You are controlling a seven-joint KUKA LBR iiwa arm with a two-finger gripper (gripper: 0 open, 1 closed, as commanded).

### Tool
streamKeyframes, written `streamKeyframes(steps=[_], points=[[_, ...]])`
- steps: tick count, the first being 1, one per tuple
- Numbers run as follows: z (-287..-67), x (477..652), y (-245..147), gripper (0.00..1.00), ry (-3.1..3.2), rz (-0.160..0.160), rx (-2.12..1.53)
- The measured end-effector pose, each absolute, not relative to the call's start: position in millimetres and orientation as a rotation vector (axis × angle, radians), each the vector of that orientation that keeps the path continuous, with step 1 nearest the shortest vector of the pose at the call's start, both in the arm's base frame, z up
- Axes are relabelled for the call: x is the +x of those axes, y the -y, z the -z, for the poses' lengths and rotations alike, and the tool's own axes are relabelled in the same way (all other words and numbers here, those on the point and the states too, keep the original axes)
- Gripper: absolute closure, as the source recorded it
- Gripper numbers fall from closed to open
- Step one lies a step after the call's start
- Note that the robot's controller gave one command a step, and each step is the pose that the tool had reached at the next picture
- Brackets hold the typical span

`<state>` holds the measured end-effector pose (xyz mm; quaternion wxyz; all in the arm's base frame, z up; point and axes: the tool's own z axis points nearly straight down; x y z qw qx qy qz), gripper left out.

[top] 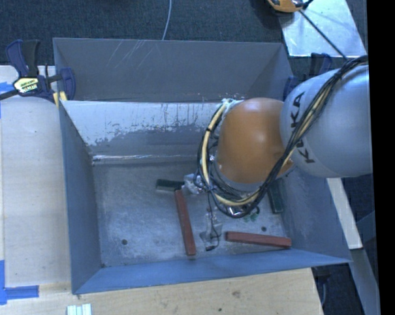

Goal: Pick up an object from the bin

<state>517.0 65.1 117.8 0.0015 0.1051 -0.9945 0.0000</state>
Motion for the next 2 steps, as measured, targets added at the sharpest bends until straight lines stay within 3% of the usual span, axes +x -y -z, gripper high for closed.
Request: streamKeyframes(steps=[1,2], points=[[-121,517.9,-47,0.00,3.115,-0.002,0.489],[-80,516.3,-108,0.00,3.074,0.000,0.645]])
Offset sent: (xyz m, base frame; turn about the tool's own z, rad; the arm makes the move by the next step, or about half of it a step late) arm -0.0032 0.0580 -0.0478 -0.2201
